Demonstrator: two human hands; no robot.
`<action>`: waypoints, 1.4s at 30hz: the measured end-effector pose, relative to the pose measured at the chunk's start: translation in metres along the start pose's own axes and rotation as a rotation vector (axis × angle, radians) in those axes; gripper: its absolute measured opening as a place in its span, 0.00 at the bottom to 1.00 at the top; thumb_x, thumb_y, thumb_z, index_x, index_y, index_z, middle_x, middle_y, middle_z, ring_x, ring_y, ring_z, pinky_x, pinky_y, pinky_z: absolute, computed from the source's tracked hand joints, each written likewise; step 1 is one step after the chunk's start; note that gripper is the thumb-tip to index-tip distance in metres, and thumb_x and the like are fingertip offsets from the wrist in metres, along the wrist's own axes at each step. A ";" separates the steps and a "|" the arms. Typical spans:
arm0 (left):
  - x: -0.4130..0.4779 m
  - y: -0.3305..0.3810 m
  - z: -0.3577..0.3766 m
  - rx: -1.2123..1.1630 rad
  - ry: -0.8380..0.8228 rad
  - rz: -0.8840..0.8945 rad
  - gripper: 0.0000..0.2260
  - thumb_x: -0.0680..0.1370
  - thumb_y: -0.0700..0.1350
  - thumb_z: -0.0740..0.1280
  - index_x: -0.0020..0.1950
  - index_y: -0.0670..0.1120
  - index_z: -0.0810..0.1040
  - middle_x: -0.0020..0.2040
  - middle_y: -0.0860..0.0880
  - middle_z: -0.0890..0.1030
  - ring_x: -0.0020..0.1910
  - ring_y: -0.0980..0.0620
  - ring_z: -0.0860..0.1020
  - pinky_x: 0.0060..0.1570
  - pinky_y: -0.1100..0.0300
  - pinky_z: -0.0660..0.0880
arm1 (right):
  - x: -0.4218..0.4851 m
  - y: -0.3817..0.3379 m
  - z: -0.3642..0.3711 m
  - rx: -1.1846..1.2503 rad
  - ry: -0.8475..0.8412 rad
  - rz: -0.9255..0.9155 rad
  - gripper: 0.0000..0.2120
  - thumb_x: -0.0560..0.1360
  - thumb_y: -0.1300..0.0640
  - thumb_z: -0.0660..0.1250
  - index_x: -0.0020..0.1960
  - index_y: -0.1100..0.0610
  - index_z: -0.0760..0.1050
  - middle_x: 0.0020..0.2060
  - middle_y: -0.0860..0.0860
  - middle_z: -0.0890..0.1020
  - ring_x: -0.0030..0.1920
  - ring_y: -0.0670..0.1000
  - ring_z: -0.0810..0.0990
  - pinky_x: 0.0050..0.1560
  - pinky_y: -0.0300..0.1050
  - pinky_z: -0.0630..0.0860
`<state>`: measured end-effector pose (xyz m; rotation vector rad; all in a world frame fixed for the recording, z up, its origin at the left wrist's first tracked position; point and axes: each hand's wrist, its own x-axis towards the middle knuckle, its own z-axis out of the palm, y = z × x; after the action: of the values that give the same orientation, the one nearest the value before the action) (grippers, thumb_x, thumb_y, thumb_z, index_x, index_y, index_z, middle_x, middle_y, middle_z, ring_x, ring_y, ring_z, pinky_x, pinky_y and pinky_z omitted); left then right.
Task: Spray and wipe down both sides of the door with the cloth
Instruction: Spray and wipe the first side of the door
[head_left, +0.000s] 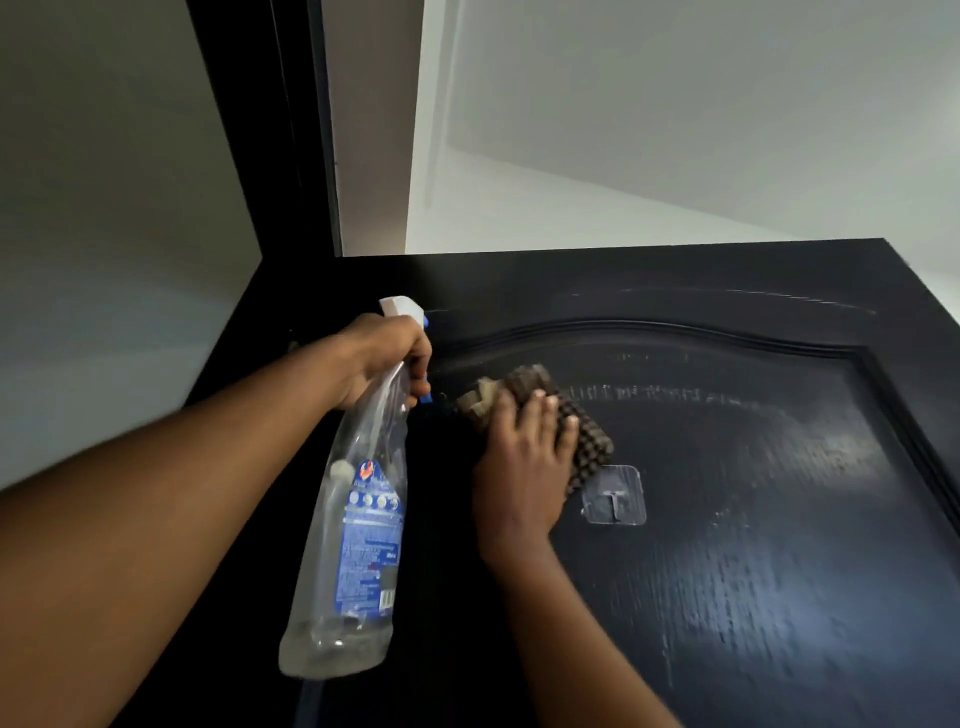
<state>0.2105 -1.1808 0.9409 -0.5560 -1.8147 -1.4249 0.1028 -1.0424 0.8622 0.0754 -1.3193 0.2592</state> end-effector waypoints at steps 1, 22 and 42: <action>-0.003 -0.008 -0.005 -0.024 -0.002 -0.021 0.04 0.67 0.32 0.61 0.38 0.37 0.74 0.35 0.38 0.76 0.22 0.50 0.75 0.27 0.59 0.74 | 0.009 0.006 -0.006 0.024 -0.007 0.055 0.22 0.74 0.59 0.58 0.68 0.56 0.72 0.66 0.65 0.74 0.70 0.62 0.70 0.71 0.61 0.61; -0.014 -0.099 -0.146 -0.009 0.207 -0.038 0.18 0.65 0.34 0.63 0.54 0.31 0.78 0.46 0.33 0.81 0.29 0.49 0.78 0.33 0.56 0.76 | 0.114 -0.081 0.037 -0.070 -0.236 0.020 0.32 0.78 0.52 0.55 0.78 0.63 0.52 0.77 0.62 0.54 0.78 0.60 0.51 0.76 0.61 0.45; 0.048 -0.084 -0.160 -0.010 -0.022 0.077 0.11 0.69 0.33 0.60 0.49 0.41 0.74 0.31 0.44 0.74 0.21 0.53 0.75 0.23 0.63 0.75 | 0.187 -0.058 0.060 -0.207 -0.160 0.049 0.27 0.77 0.49 0.55 0.74 0.58 0.62 0.73 0.59 0.66 0.73 0.59 0.64 0.72 0.56 0.61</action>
<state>0.1656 -1.3628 0.9416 -0.6422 -1.7853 -1.3818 0.1016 -1.0838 1.0629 -0.1128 -1.5020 0.1596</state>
